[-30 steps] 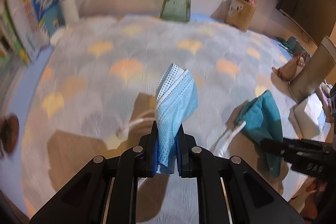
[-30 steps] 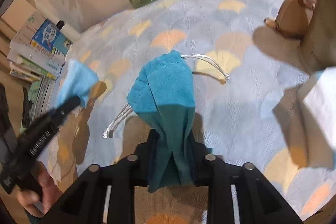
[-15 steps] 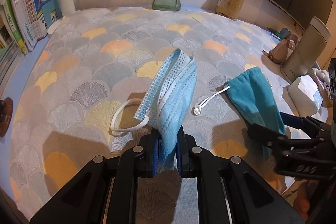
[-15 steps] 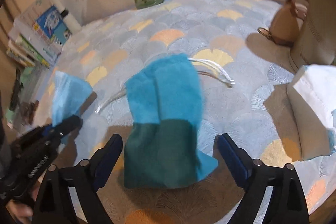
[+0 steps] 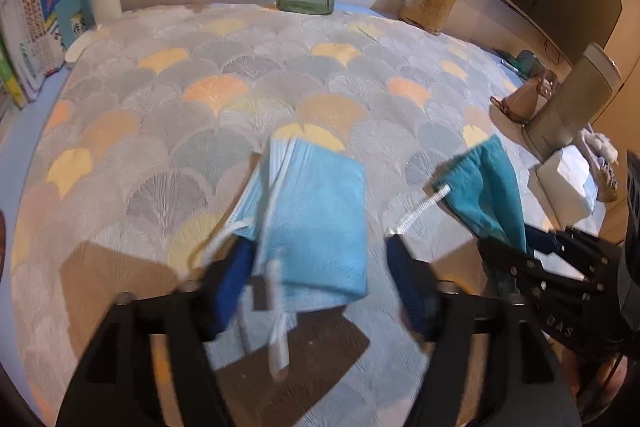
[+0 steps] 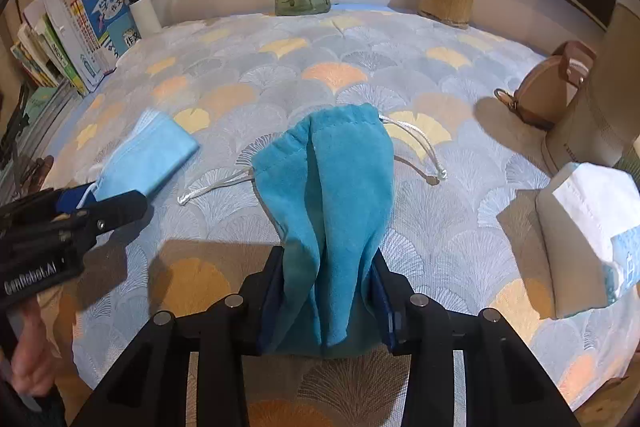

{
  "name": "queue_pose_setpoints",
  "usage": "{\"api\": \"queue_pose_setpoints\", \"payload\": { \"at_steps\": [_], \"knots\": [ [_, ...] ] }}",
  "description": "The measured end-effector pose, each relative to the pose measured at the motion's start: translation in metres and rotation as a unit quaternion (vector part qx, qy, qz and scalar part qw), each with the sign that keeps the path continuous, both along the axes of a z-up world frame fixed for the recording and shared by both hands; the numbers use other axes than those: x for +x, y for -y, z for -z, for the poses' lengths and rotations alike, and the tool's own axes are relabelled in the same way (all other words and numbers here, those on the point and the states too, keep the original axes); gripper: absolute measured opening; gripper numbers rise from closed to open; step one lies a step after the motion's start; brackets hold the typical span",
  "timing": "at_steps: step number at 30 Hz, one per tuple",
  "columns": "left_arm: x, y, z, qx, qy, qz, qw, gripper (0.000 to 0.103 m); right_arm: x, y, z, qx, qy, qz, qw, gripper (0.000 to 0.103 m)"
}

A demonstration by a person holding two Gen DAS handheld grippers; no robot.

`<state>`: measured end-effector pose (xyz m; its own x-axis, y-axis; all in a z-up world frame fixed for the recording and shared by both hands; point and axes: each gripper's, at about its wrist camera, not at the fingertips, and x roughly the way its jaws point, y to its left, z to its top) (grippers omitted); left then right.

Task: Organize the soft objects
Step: 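Lift and carry the blue mask and teal pouch over the glass bowl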

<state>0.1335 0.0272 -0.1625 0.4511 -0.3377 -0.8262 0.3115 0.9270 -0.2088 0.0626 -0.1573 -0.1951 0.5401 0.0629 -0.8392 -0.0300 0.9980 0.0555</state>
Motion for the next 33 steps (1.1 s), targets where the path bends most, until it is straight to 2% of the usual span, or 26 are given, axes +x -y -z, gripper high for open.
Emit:
{"api": "queue_pose_setpoints", "payload": {
  "at_steps": [4, 6, 7, 8, 9, 11, 14, 16, 19, 23, 27, 29, 33],
  "knots": [
    [0.015, -0.004, 0.002, -0.026, -0.017, 0.011, 0.9995, 0.071, 0.001, 0.006, 0.0, 0.016, -0.002, 0.0, 1.0, 0.039],
    [0.017, -0.006, 0.004, -0.034, -0.017, 0.006, 0.9993, 0.064, 0.001, 0.009, 0.0, 0.024, -0.001, 0.001, 1.0, 0.038],
    [0.017, -0.005, 0.005, -0.034, -0.01, 0.003, 0.9994, 0.049, 0.001, 0.01, 0.0, 0.026, 0.0, 0.003, 1.0, 0.034],
    [0.016, -0.004, 0.006, -0.025, -0.003, 0.001, 0.9997, 0.03, 0.0, 0.011, 0.0, 0.026, 0.001, 0.005, 1.0, 0.031],
    [0.016, -0.003, 0.006, -0.015, 0.002, 0.001, 0.9999, 0.018, 0.0, 0.012, 0.0, 0.028, 0.003, 0.005, 1.0, 0.026],
    [0.014, -0.002, 0.005, -0.028, 0.0, 0.008, 0.9996, 0.011, 0.0, 0.016, -0.001, 0.042, 0.004, 0.008, 0.999, 0.02],
    [0.001, 0.002, -0.01, -0.048, 0.025, 0.02, 0.9983, 0.01, -0.001, 0.027, -0.003, 0.072, -0.008, 0.019, 0.997, 0.018],
    [-0.007, 0.008, -0.024, -0.056, 0.036, 0.031, 0.9973, 0.01, -0.006, 0.04, -0.013, 0.11, -0.005, 0.025, 0.994, 0.017],
    [-0.02, 0.028, -0.051, -0.065, 0.06, 0.056, 0.9945, 0.01, -0.018, 0.057, -0.038, 0.146, 0.021, 0.032, 0.989, 0.017],
    [-0.041, 0.07, -0.09, -0.072, 0.1, 0.102, 0.9871, 0.01, -0.039, 0.084, -0.073, 0.156, 0.06, 0.051, 0.985, 0.017],
    [-0.066, 0.128, -0.121, -0.049, 0.147, 0.164, 0.9742, 0.01, -0.067, 0.126, -0.097, 0.133, 0.083, 0.091, 0.983, 0.017],
    [-0.079, 0.162, -0.131, -0.045, 0.154, 0.205, 0.9654, 0.01, -0.082, 0.153, -0.102, 0.11, 0.081, 0.122, 0.983, 0.017],
    [-0.104, 0.229, -0.147, -0.048, 0.162, 0.27, 0.948, 0.01, -0.117, 0.22, -0.106, 0.111, 0.094, 0.197, 0.969, 0.017]
  ]
}}
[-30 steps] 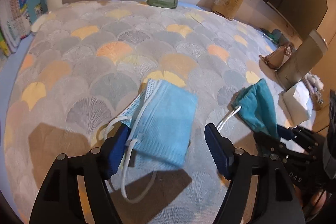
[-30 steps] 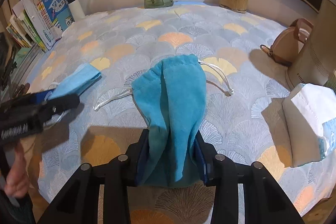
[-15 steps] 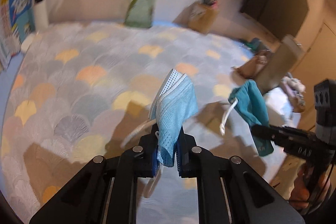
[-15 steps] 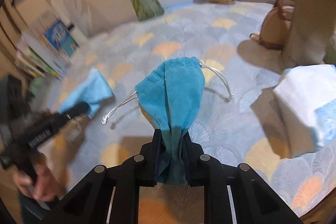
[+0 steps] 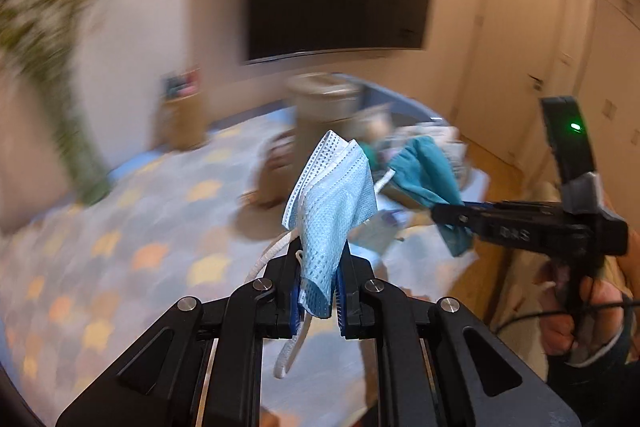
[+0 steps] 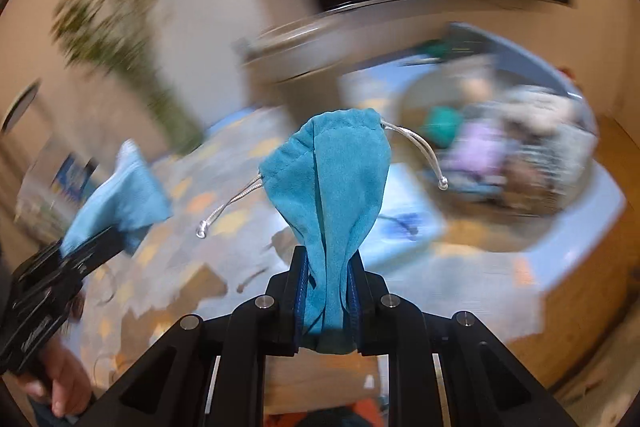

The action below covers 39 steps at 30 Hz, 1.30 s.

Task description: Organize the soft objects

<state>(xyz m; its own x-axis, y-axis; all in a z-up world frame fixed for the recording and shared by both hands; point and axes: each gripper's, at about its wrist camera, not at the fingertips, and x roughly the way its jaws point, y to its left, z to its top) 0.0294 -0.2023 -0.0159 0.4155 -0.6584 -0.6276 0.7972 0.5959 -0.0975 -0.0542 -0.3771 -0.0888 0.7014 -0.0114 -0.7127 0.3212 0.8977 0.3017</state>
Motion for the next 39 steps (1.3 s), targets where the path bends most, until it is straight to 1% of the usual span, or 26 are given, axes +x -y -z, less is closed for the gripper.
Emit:
{"api": "queue_pose_setpoints", "payload": {
  "at_steps": [3, 4, 6, 7, 8, 9, 10, 13, 15, 17, 19, 20, 21, 22, 23, 24, 25, 26, 27, 29, 30, 34, 35, 37, 39],
  "knots": [
    [-0.01, 0.053, -0.012, -0.012, -0.003, 0.032, 0.9994, 0.01, -0.025, 0.052, -0.009, 0.018, 0.019, 0.049, 0.998, 0.017],
    [-0.011, 0.066, -0.016, -0.012, 0.004, 0.032, 0.9994, 0.01, -0.031, 0.067, -0.013, 0.019, 0.026, 0.063, 0.997, 0.017],
    [-0.013, 0.095, -0.022, -0.004, 0.039, 0.017, 0.9991, 0.01, -0.035, 0.091, -0.024, 0.012, 0.036, 0.086, 0.996, 0.017],
    [-0.011, 0.113, -0.024, -0.003, 0.043, 0.018, 0.9989, 0.01, -0.037, 0.104, -0.031, 0.006, 0.042, 0.1, 0.994, 0.018],
    [-0.005, 0.128, -0.024, -0.006, 0.03, 0.022, 0.9993, 0.01, -0.038, 0.114, -0.036, 0.002, 0.047, 0.108, 0.993, 0.018],
    [0.002, 0.143, -0.024, -0.011, 0.021, 0.016, 0.9996, 0.01, -0.038, 0.126, -0.044, -0.002, 0.054, 0.121, 0.991, 0.017],
    [0.007, 0.154, -0.025, -0.012, 0.02, 0.008, 0.9997, 0.01, -0.037, 0.137, -0.052, -0.007, 0.059, 0.133, 0.989, 0.018],
    [0.026, 0.183, -0.02, -0.021, 0.005, -0.006, 0.9997, 0.01, -0.032, 0.164, -0.069, -0.015, 0.072, 0.173, 0.982, 0.018],
    [0.034, 0.2, -0.011, -0.018, 0.003, -0.009, 0.9998, 0.01, -0.021, 0.183, -0.076, -0.003, 0.075, 0.191, 0.979, 0.018],
    [0.04, 0.216, 0.0, -0.006, 0.007, -0.016, 0.9998, 0.011, -0.003, 0.196, -0.075, 0.01, 0.062, 0.194, 0.979, 0.018],
    [0.041, 0.226, 0.011, 0.01, 0.017, -0.022, 0.9996, 0.011, 0.02, 0.204, -0.071, 0.026, 0.045, 0.176, 0.983, 0.018],
    [0.04, 0.231, 0.015, 0.015, 0.028, -0.025, 0.9992, 0.014, 0.03, 0.207, -0.069, 0.027, 0.036, 0.17, 0.984, 0.018],
    [0.038, 0.232, 0.017, 0.016, 0.035, -0.023, 0.999, 0.014, 0.04, 0.208, -0.066, 0.027, 0.025, 0.164, 0.986, 0.018],
    [0.037, 0.237, 0.02, 0.021, 0.041, -0.018, 0.9988, 0.021, 0.047, 0.209, -0.062, 0.028, 0.015, 0.16, 0.987, 0.02],
    [0.036, 0.24, 0.022, 0.029, 0.042, -0.014, 0.9986, 0.038, 0.054, 0.211, -0.059, 0.031, 0.003, 0.157, 0.987, 0.022],
    [0.035, 0.242, 0.025, 0.037, 0.042, -0.011, 0.9984, 0.044, 0.061, 0.213, -0.055, 0.038, -0.01, 0.151, 0.988, 0.032],
    [0.036, 0.241, 0.027, 0.04, 0.037, -0.009, 0.9985, 0.056, 0.065, 0.215, -0.051, 0.046, -0.021, 0.144, 0.988, 0.052],
    [0.036, 0.24, 0.028, 0.037, 0.033, -0.005, 0.9988, 0.065, 0.067, 0.216, -0.049, 0.05, -0.023, 0.139, 0.989, 0.06],
    [0.035, 0.238, 0.03, 0.032, 0.03, -0.001, 0.999, 0.066, 0.065, 0.218, -0.048, 0.053, -0.019, 0.136, 0.989, 0.063],
    [0.029, 0.232, 0.029, 0.029, 0.022, 0.014, 0.9992, 0.066, 0.057, 0.219, -0.048, 0.05, -0.015, 0.142, 0.989, 0.063],
    [0.026, 0.229, 0.027, 0.027, 0.018, 0.024, 0.9992, 0.066, 0.051, 0.22, -0.048, 0.057, -0.007, 0.143, 0.988, 0.063],
    [0.007, 0.21, 0.019, 0.014, 0.018, 0.055, 0.9982, 0.066, 0.028, 0.22, -0.049, 0.111, 0.032, 0.136, 0.984, 0.063],
    [0.001, 0.203, 0.016, 0.014, 0.022, 0.058, 0.998, 0.066, 0.024, 0.217, -0.051, 0.112, 0.036, 0.137, 0.984, 0.063],
    [-0.015, 0.181, 0.009, 0.014, 0.034, 0.061, 0.9974, 0.066, 0.014, 0.205, -0.055, 0.096, 0.038, 0.138, 0.985, 0.063],
    [-0.021, 0.154, 0.002, 0.01, 0.045, 0.056, 0.9974, 0.066, 0.006, 0.19, -0.059, 0.081, 0.041, 0.132, 0.987, 0.064]
  ]
}}
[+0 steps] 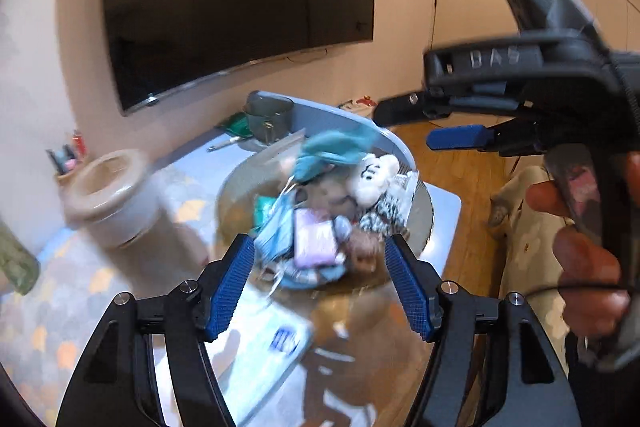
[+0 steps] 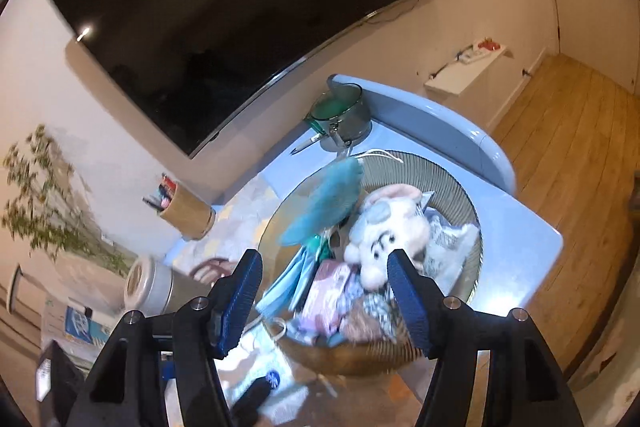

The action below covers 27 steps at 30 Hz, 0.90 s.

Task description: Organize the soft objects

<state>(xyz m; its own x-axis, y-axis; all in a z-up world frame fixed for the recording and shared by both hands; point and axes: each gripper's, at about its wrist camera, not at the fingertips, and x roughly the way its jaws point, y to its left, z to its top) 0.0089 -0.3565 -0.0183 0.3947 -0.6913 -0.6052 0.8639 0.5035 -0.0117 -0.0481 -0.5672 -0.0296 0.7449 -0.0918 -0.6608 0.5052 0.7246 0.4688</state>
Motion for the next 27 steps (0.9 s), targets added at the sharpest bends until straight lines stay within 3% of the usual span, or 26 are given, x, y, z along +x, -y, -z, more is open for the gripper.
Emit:
{"api": "queue_pose_setpoints", "payload": {
  "at_steps": [6, 9, 13, 17, 21, 24, 27],
  "knots": [
    [0.002, -0.094, -0.014, -0.017, 0.023, -0.067, 0.9973, 0.07, -0.017, -0.05, 0.001, 0.0, 0.01, -0.039, 0.999, 0.064],
    [0.015, -0.154, -0.02, -0.036, 0.008, -0.127, 0.9912, 0.072, -0.022, -0.079, 0.002, 0.038, 0.045, -0.077, 0.995, 0.065],
    [0.031, -0.239, -0.032, -0.07, 0.001, -0.224, 0.9721, 0.072, -0.011, -0.125, -0.008, 0.032, 0.059, -0.124, 0.99, 0.065],
    [0.041, -0.304, -0.029, -0.063, 0.017, -0.314, 0.9472, 0.08, 0.015, -0.195, -0.012, -0.013, 0.051, -0.18, 0.982, 0.069],
    [0.056, -0.346, -0.004, -0.049, 0.012, -0.371, 0.9272, 0.081, 0.046, -0.267, 0.003, -0.06, 0.031, -0.237, 0.969, 0.074],
    [0.067, -0.361, 0.018, -0.021, 0.002, -0.396, 0.9178, 0.081, 0.071, -0.321, 0.02, -0.118, 0.021, -0.269, 0.956, 0.074],
    [0.078, -0.382, 0.037, -0.035, -0.063, -0.401, 0.9131, 0.081, 0.093, -0.36, 0.042, -0.108, 0.023, -0.312, 0.944, 0.074]
  ]
}}
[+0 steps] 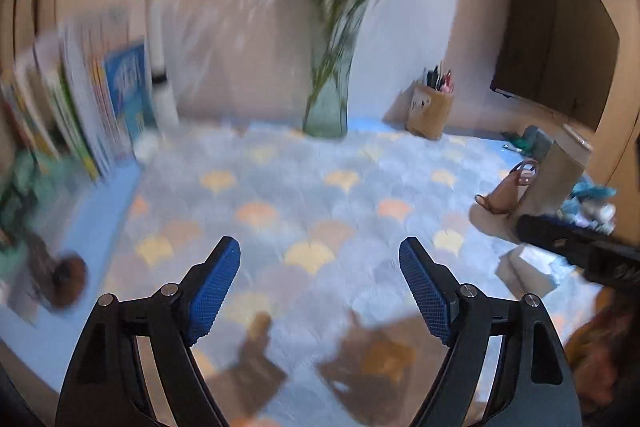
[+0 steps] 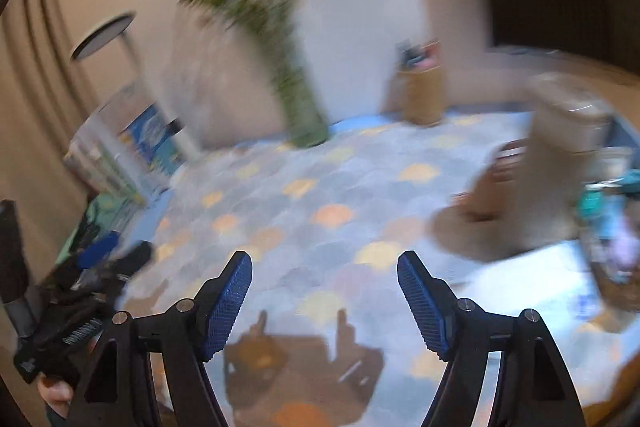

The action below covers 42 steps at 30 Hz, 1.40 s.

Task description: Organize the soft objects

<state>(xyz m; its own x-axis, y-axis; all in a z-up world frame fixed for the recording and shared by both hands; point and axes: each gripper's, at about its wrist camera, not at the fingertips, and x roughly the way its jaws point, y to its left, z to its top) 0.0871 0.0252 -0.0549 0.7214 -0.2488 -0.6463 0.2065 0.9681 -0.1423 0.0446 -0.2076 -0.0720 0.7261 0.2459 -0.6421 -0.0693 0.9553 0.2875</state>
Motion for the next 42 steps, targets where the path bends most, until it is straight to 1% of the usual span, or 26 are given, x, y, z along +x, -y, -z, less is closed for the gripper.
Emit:
{"api": "queue_pose_setpoints", "payload": {
  "at_steps": [1, 2, 3, 5, 6, 7, 8, 11, 13, 15, 16, 17, 18, 20, 21, 23, 26, 28, 30, 32, 38, 40, 42],
  "knots": [
    [0.002, -0.006, 0.005, -0.017, -0.005, -0.002, 0.9998, 0.081, 0.008, -0.011, 0.008, 0.007, -0.006, -0.008, 1.0, 0.074],
    [0.003, -0.011, 0.008, -0.021, -0.002, -0.006, 0.9998, 0.081, 0.012, -0.018, 0.012, 0.005, -0.003, -0.012, 1.0, 0.074],
    [0.005, -0.013, 0.012, -0.016, 0.004, -0.012, 0.9998, 0.081, 0.018, -0.027, 0.015, -0.004, 0.007, -0.013, 1.0, 0.074],
    [0.014, -0.013, 0.023, 0.016, 0.02, -0.025, 0.9994, 0.081, 0.025, -0.04, 0.021, -0.043, 0.037, -0.001, 0.998, 0.08],
    [0.02, -0.012, 0.032, 0.033, 0.022, -0.034, 0.9986, 0.081, 0.03, -0.045, 0.026, -0.062, 0.05, 0.01, 0.997, 0.087],
    [0.028, -0.01, 0.043, 0.046, 0.017, -0.044, 0.9978, 0.081, 0.032, -0.048, 0.029, -0.071, 0.059, 0.017, 0.996, 0.09],
    [0.035, -0.009, 0.054, 0.052, 0.014, -0.048, 0.9974, 0.081, 0.036, -0.05, 0.035, -0.082, 0.069, 0.023, 0.994, 0.09],
    [0.049, -0.002, 0.077, 0.059, 0.006, -0.044, 0.9973, 0.081, 0.053, -0.055, 0.06, -0.115, 0.06, 0.039, 0.991, 0.09],
    [0.055, 0.001, 0.088, 0.052, -0.004, -0.04, 0.9978, 0.081, 0.063, -0.054, 0.075, -0.122, 0.047, 0.041, 0.99, 0.09],
    [0.062, 0.002, 0.098, 0.055, -0.024, -0.038, 0.9975, 0.081, 0.07, -0.052, 0.085, -0.127, 0.041, 0.045, 0.99, 0.09],
    [0.065, 0.001, 0.1, 0.055, -0.035, -0.031, 0.9974, 0.081, 0.073, -0.05, 0.091, -0.133, 0.039, 0.051, 0.989, 0.09],
    [0.066, -0.002, 0.101, 0.04, -0.04, -0.028, 0.998, 0.081, 0.074, -0.049, 0.096, -0.136, 0.039, 0.055, 0.988, 0.09],
    [0.067, -0.01, 0.102, 0.021, -0.045, -0.038, 0.998, 0.081, 0.076, -0.047, 0.101, -0.136, 0.035, 0.059, 0.988, 0.09],
    [0.069, -0.016, 0.104, 0.011, -0.053, -0.053, 0.9971, 0.081, 0.082, -0.042, 0.106, -0.129, 0.016, 0.062, 0.99, 0.09],
    [0.069, -0.016, 0.105, 0.01, -0.056, -0.056, 0.9968, 0.081, 0.082, -0.041, 0.106, -0.127, 0.018, 0.065, 0.99, 0.09],
    [0.069, -0.014, 0.106, 0.019, -0.057, -0.058, 0.9965, 0.081, 0.081, -0.038, 0.106, -0.12, 0.018, 0.064, 0.991, 0.09],
    [0.068, -0.007, 0.106, 0.037, -0.056, -0.051, 0.9965, 0.081, 0.084, -0.038, 0.109, -0.123, 0.009, 0.062, 0.99, 0.09],
    [0.073, -0.006, 0.111, 0.034, -0.077, -0.038, 0.9957, 0.081, 0.083, -0.04, 0.109, -0.126, 0.009, 0.061, 0.99, 0.09],
    [0.076, -0.009, 0.113, 0.03, -0.09, -0.042, 0.9946, 0.081, 0.082, -0.042, 0.108, -0.131, 0.012, 0.059, 0.99, 0.09],
    [0.075, -0.011, 0.113, 0.033, -0.089, -0.051, 0.9942, 0.081, 0.082, -0.045, 0.109, -0.138, 0.013, 0.057, 0.989, 0.091],
    [0.074, -0.004, 0.112, 0.056, -0.082, -0.049, 0.9939, 0.081, 0.081, -0.047, 0.108, -0.143, 0.016, 0.058, 0.988, 0.094],
    [0.074, -0.004, 0.111, 0.057, -0.082, -0.052, 0.9937, 0.081, 0.081, -0.047, 0.108, -0.141, 0.016, 0.057, 0.988, 0.095],
    [0.077, -0.008, 0.113, 0.048, -0.089, -0.055, 0.9934, 0.081, 0.082, -0.047, 0.109, -0.14, 0.013, 0.056, 0.988, 0.096]
  ]
}}
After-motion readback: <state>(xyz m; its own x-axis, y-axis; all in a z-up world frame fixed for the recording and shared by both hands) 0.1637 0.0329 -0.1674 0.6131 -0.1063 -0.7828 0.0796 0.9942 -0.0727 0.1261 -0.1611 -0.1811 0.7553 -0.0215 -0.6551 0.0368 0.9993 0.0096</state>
